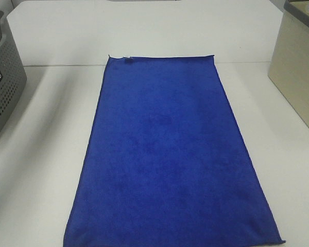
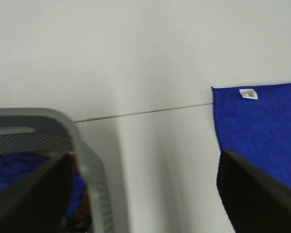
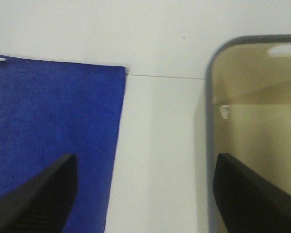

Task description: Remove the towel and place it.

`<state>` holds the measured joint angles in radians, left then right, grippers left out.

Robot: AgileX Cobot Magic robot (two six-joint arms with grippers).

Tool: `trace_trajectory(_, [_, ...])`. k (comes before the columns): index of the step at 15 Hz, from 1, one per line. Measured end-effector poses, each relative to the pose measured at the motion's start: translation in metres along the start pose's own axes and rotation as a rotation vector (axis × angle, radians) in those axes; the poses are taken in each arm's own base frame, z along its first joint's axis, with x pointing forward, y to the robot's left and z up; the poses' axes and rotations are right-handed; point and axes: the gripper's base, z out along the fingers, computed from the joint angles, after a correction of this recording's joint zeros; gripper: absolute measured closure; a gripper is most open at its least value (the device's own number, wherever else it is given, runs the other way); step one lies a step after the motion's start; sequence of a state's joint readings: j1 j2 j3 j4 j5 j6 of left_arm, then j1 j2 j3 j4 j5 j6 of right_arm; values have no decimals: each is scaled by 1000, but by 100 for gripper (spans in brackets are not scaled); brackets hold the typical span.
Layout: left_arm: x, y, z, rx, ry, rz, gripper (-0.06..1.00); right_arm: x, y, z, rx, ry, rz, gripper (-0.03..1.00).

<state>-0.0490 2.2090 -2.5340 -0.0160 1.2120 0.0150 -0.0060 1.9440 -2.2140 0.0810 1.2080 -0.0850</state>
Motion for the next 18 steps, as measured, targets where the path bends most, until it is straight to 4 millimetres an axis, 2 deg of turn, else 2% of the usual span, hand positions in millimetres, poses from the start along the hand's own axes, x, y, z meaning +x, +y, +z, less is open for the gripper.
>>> trace_trajectory(1, [1, 17, -19, -15, -1, -38, 17, 11, -13, -16, 24, 7, 38, 21])
trace_trajectory(2, [6, 27, -41, -22, 6, -58, 17, 25, -19, -36, 49, 16, 61, 21])
trace_trajectory(3, [19, 31, -55, -28, 50, -59, 17, 42, -17, -58, 64, 19, 59, 21])
trace_trajectory(5, [54, 28, -87, -33, 139, -45, 17, 88, -7, -89, 59, 61, 60, 21])
trace_trajectory(7, [100, 23, -121, -38, 214, -37, 17, 138, 3, -129, 61, 37, 58, 21])
trace_trajectory(8, [146, 17, -161, -38, 230, -37, 17, 188, 12, -155, 61, 13, 70, 21])
trace_trajectory(10, [187, 12, -196, -41, 189, -35, 17, 234, 19, -180, 65, -53, 102, 21])
trace_trajectory(11, [187, 12, -196, -41, 189, -35, 17, 234, 19, -180, 65, -53, 102, 21])
trace_trajectory(13, [231, 9, -218, -55, 153, -28, 17, 282, 26, -190, 66, -103, 115, 21])
trace_trajectory(14, [272, 7, -236, -83, 90, -13, 17, 326, 31, -192, 68, -156, 115, 21])
trace_trajectory(16, [315, 6, -244, -110, 33, 2, 17, 362, 34, -183, 69, -180, 116, 21])
trace_trajectory(18, [343, 4, -248, -118, -33, 6, 17, 382, 35, -173, 69, -180, 117, 21])
